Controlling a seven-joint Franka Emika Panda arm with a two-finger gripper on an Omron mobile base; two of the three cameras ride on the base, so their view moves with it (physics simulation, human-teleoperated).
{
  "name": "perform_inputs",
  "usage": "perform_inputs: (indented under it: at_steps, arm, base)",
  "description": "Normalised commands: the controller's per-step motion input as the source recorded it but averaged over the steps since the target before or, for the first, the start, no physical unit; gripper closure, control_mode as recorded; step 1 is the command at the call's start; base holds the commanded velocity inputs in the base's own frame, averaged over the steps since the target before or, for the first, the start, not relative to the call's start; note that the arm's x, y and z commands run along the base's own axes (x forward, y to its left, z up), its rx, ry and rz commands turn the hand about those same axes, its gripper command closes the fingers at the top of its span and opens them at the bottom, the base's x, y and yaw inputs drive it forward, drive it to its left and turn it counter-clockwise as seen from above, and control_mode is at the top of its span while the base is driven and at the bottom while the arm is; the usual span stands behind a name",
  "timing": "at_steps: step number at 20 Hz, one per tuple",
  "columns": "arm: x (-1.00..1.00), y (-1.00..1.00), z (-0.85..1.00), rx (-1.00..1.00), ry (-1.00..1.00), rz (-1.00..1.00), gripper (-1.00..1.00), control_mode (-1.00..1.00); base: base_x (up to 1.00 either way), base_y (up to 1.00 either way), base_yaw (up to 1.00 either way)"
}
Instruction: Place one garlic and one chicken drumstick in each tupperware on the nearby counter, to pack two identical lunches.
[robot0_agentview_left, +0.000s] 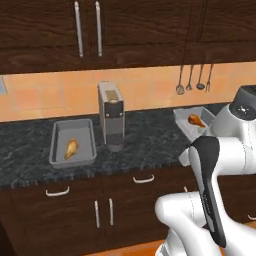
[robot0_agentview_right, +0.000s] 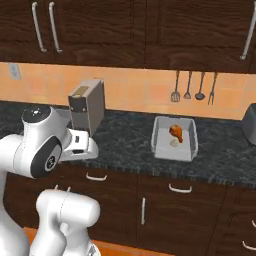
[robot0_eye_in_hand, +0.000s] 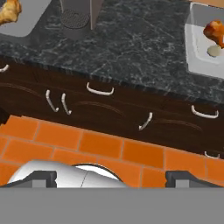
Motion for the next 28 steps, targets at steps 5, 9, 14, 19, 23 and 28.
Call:
perform_inputs:
  at_steps: [5, 9, 14, 19, 23, 28]
  arm:
    - [0.0, 0.0, 0.0, 0.0, 0.0, 0.0, -1.0, 1.0]
    - [0.0, 0.0, 0.0, 0.0, 0.0, 0.0, -1.0, 1.0]
    - [0.0, 0.0, 0.0, 0.0, 0.0, 0.0, -1.0, 1.0]
    - [0.0, 0.0, 0.0, 0.0, 0.0, 0.0, -1.0, 1.0]
    - [0.0, 0.0, 0.0, 0.0, 0.0, 0.0, -1.0, 1.0]
    - [0.0, 0.0, 0.0, 0.0, 0.0, 0.0, -1.0, 1.0]
  base:
    - [-0.4, -1.0, -0.08]
    - [-0.57, -1.0, -0.06]
    - [-0.49, -1.0, -0.08]
    - [-0.32, -1.0, -0.05]
    - [-0.07, -1.0, 0.0]
    - [-0.03, -1.0, 0.0]
